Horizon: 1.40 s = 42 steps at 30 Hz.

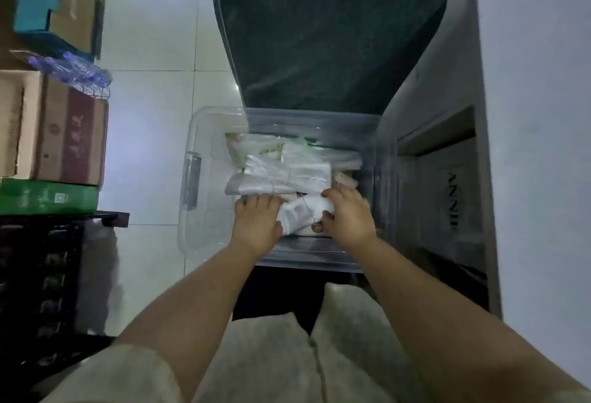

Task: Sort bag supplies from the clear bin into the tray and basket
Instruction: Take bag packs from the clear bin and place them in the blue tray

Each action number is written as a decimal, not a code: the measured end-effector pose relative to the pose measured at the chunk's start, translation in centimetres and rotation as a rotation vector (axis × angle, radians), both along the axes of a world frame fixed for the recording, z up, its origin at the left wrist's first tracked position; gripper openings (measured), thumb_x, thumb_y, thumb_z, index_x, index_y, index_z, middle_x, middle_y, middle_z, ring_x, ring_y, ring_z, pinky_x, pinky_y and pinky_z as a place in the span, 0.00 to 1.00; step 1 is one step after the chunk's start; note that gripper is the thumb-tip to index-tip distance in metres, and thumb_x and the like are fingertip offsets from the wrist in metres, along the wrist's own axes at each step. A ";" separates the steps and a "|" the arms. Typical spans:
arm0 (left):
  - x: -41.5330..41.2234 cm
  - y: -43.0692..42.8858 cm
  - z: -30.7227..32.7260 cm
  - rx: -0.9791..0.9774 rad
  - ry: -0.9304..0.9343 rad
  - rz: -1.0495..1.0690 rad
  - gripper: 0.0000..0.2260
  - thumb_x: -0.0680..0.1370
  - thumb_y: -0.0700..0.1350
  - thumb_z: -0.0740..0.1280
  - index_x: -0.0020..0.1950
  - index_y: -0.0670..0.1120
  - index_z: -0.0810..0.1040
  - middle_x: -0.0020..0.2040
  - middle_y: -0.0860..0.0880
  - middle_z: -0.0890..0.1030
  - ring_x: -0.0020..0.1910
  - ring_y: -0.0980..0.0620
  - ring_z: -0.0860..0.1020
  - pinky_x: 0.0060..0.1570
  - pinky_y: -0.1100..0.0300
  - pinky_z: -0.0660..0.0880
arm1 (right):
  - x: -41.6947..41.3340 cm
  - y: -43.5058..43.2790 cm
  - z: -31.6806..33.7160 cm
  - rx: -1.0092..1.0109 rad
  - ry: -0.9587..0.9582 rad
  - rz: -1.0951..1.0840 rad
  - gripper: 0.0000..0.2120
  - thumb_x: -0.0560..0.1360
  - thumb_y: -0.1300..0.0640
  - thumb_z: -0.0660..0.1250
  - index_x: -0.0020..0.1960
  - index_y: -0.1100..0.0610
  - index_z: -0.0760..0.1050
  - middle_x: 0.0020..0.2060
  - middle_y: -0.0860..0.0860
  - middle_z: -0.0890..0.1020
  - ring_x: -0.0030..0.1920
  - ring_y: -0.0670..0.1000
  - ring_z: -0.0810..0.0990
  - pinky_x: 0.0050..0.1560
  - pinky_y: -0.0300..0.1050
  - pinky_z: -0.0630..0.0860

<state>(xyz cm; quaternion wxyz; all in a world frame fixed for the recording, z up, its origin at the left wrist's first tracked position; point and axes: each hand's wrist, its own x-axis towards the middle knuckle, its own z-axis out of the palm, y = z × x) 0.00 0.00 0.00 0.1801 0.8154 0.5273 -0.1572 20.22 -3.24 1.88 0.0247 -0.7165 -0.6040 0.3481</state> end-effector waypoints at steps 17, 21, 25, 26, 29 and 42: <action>2.3 10.3 -13.6 -0.072 0.037 -0.178 0.26 0.72 0.45 0.63 0.70 0.48 0.64 0.67 0.46 0.69 0.69 0.45 0.62 0.69 0.43 0.52 | 3.7 11.4 -12.9 -0.053 -0.157 -0.091 0.24 0.69 0.67 0.68 0.64 0.57 0.72 0.64 0.60 0.73 0.63 0.63 0.69 0.64 0.55 0.67; 1.3 10.1 -14.3 -0.023 -0.075 -0.151 0.23 0.68 0.48 0.68 0.63 0.47 0.72 0.59 0.46 0.76 0.59 0.43 0.70 0.60 0.48 0.58 | 4.5 12.3 -14.3 -0.143 -0.189 -0.007 0.36 0.63 0.66 0.73 0.69 0.54 0.67 0.68 0.56 0.70 0.67 0.61 0.66 0.68 0.53 0.63; 0.6 9.8 -14.6 0.025 -0.168 -0.145 0.23 0.66 0.48 0.71 0.60 0.48 0.74 0.55 0.46 0.77 0.54 0.43 0.73 0.56 0.49 0.60 | 4.6 12.8 -15.6 -0.158 -0.221 0.088 0.35 0.66 0.66 0.68 0.72 0.53 0.63 0.70 0.56 0.66 0.71 0.59 0.61 0.71 0.54 0.57; 0.5 9.8 -14.7 0.041 -0.185 -0.153 0.23 0.66 0.48 0.71 0.60 0.47 0.75 0.54 0.46 0.77 0.53 0.42 0.73 0.56 0.49 0.61 | 4.6 12.9 -15.9 -0.145 -0.225 0.100 0.34 0.67 0.66 0.67 0.71 0.54 0.63 0.70 0.56 0.67 0.70 0.59 0.61 0.71 0.54 0.57; 0.1 9.6 -15.2 0.086 -0.199 -0.181 0.23 0.66 0.48 0.72 0.59 0.45 0.76 0.53 0.44 0.77 0.52 0.41 0.73 0.55 0.47 0.64 | 4.9 12.6 -16.8 -0.104 -0.181 0.111 0.31 0.68 0.67 0.64 0.70 0.54 0.66 0.69 0.57 0.69 0.68 0.60 0.65 0.69 0.52 0.60; 0.1 9.3 -11.6 -0.035 -0.183 -0.094 0.24 0.65 0.52 0.77 0.54 0.41 0.77 0.48 0.41 0.78 0.49 0.39 0.75 0.51 0.46 0.70 | 4.6 11.9 -14.1 -0.067 -0.302 0.212 0.21 0.71 0.64 0.63 0.64 0.58 0.72 0.58 0.58 0.79 0.59 0.60 0.73 0.58 0.52 0.67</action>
